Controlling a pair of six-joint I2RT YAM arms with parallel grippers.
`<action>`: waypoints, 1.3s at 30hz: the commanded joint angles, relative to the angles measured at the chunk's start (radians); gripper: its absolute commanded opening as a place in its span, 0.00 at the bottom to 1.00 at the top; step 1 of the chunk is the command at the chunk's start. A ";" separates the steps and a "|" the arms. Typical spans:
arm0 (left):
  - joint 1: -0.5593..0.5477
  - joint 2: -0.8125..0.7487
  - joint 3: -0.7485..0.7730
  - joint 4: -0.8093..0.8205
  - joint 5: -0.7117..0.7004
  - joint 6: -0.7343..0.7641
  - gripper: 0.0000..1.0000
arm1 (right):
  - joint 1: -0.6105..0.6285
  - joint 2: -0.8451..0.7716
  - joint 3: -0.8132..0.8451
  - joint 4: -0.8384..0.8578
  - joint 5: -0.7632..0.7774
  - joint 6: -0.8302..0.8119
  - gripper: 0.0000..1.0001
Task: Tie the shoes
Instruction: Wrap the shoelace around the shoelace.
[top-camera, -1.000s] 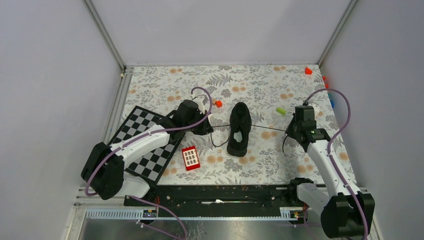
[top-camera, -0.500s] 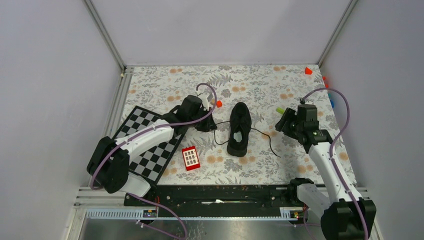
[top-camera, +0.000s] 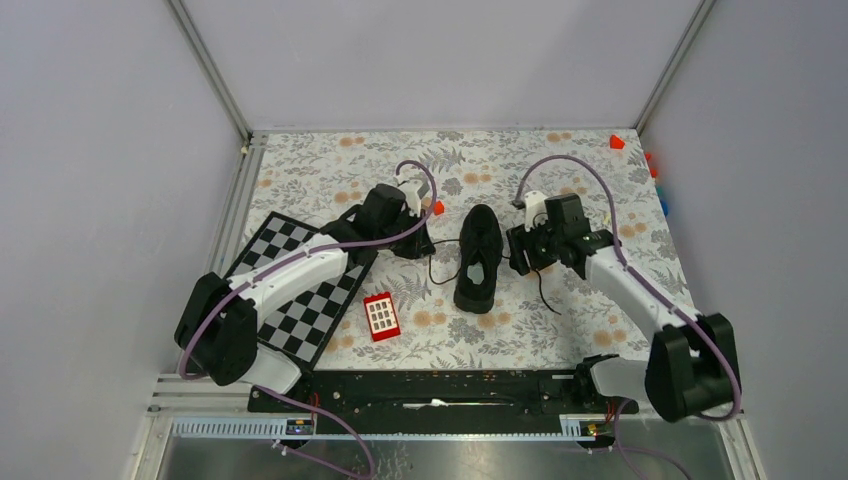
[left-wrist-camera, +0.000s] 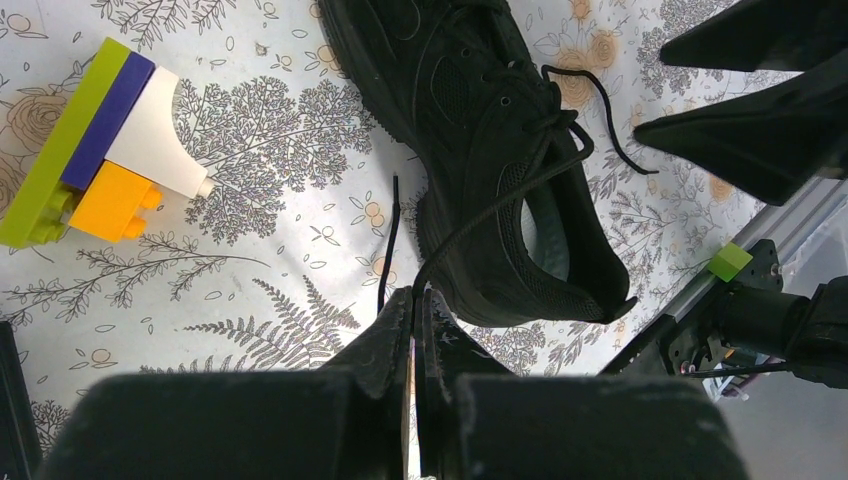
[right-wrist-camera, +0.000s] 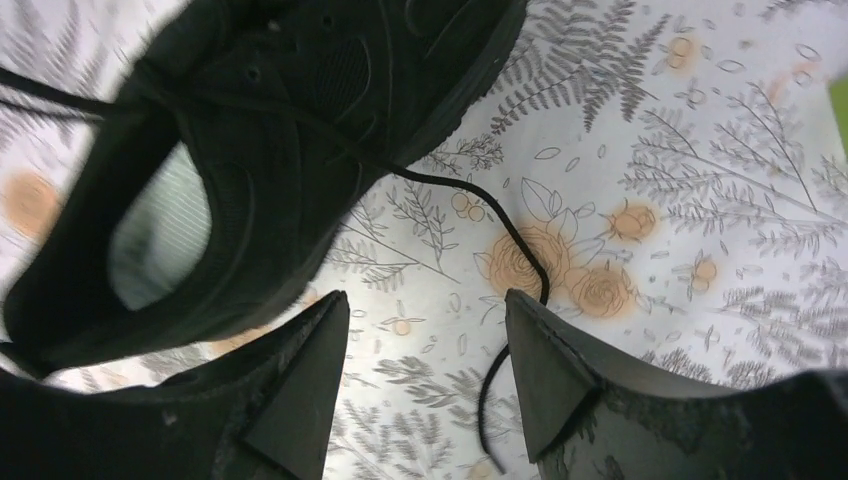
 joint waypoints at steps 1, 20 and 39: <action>0.000 0.020 0.056 0.008 0.021 0.017 0.00 | 0.003 0.104 0.076 -0.087 -0.079 -0.383 0.66; 0.000 0.037 0.043 0.028 0.038 0.011 0.00 | 0.017 0.384 0.170 0.062 -0.199 -0.500 0.61; 0.033 -0.032 -0.031 0.061 -0.012 -0.014 0.00 | 0.028 0.147 -0.044 0.296 0.152 -0.261 0.00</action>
